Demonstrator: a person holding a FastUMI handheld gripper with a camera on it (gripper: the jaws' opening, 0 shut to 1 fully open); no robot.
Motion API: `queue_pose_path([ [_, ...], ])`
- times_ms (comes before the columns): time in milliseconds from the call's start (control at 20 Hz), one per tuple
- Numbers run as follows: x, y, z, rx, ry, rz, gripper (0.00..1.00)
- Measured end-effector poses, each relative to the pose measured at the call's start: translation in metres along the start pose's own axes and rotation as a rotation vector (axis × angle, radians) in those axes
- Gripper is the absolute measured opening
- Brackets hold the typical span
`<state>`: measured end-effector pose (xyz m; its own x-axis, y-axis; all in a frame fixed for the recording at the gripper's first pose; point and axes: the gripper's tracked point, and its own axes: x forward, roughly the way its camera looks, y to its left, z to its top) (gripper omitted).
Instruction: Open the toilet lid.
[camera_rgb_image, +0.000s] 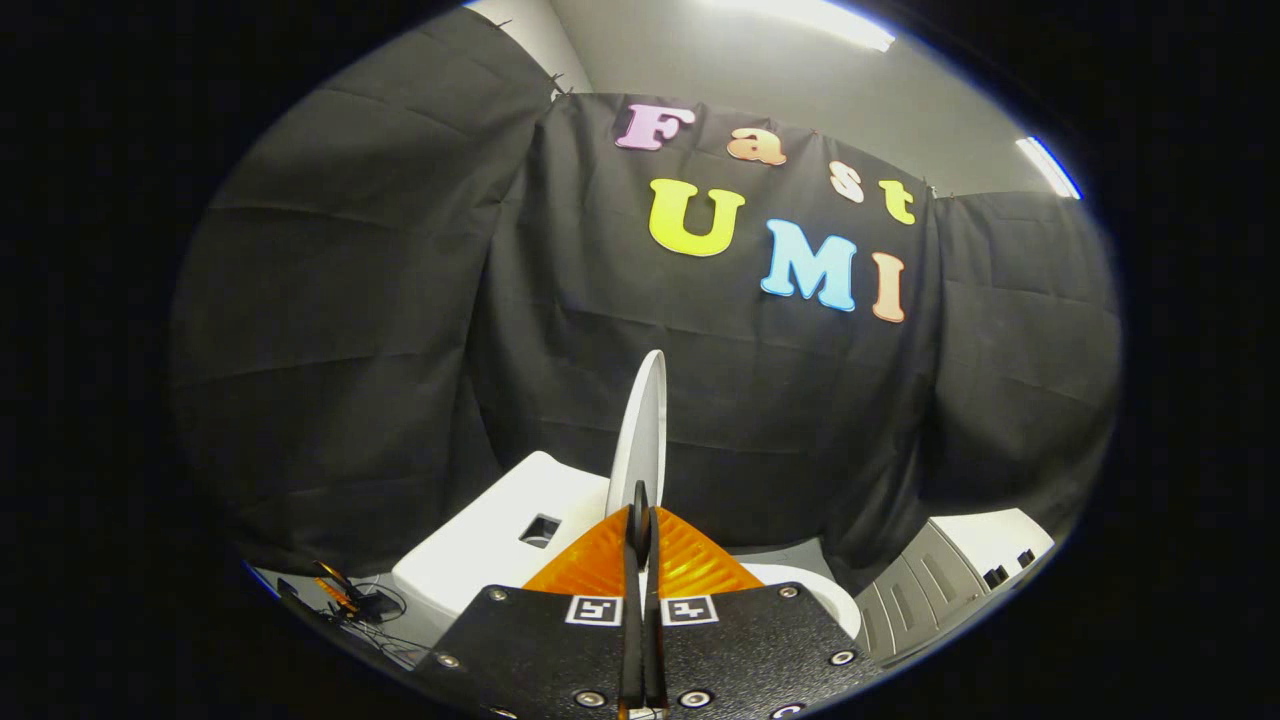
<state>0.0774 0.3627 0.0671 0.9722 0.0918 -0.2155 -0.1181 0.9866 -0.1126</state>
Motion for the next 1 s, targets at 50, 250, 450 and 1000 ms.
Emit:
queue_pose_path([
  [50, 0.001, 0.007, 0.001, -0.016, 0.0, 0.011, 0.0],
  [250, 0.003, 0.024, 0.002, -0.094, -0.002, 0.022, 0.0],
  [450, 0.006, 0.036, 0.002, -0.111, 0.002, 0.025, 0.0],
  [1000, 0.008, 0.053, 0.003, -0.248, -0.009, 0.003, 0.01],
])
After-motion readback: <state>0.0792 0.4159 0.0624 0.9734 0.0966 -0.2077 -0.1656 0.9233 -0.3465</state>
